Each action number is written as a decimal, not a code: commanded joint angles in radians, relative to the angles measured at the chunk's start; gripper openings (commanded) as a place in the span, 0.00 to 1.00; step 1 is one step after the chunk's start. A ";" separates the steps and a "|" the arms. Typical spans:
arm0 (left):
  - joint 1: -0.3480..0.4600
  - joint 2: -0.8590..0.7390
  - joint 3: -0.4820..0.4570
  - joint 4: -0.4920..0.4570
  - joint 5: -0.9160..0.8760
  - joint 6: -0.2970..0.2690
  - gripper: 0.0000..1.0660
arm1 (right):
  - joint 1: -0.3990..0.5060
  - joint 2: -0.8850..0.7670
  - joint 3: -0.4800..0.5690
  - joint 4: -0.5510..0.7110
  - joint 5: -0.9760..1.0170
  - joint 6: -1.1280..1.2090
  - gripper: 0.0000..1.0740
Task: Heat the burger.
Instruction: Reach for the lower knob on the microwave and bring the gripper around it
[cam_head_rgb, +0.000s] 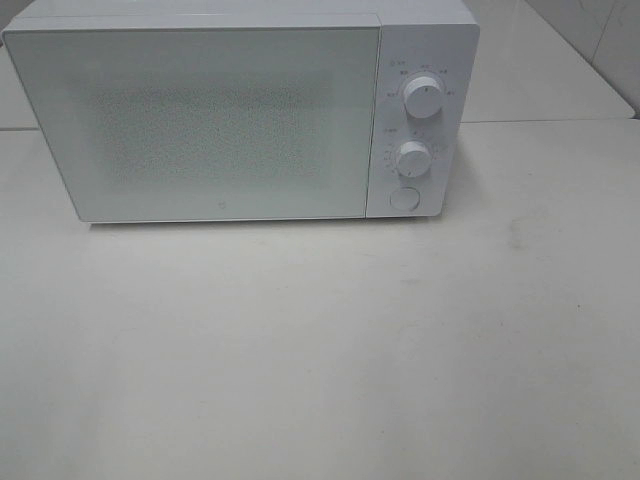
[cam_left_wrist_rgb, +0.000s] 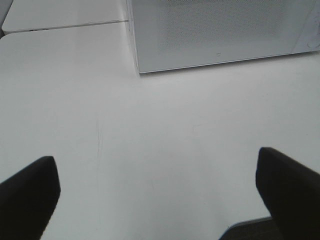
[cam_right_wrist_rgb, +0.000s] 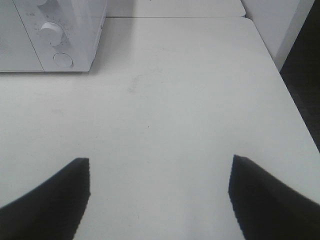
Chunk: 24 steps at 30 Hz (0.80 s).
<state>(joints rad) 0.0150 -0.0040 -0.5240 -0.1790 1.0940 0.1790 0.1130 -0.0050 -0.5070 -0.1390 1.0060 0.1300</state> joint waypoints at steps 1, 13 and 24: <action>-0.004 -0.023 0.002 -0.006 -0.015 -0.012 0.94 | -0.008 -0.029 0.003 0.001 -0.009 -0.006 0.70; -0.004 -0.022 0.002 -0.006 -0.015 -0.012 0.94 | -0.008 -0.029 0.003 0.001 -0.009 -0.006 0.70; -0.004 -0.022 0.002 -0.006 -0.015 -0.011 0.94 | -0.008 -0.029 0.003 0.001 -0.009 -0.006 0.70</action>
<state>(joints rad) 0.0150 -0.0040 -0.5240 -0.1790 1.0940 0.1760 0.1130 -0.0050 -0.5070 -0.1390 1.0060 0.1300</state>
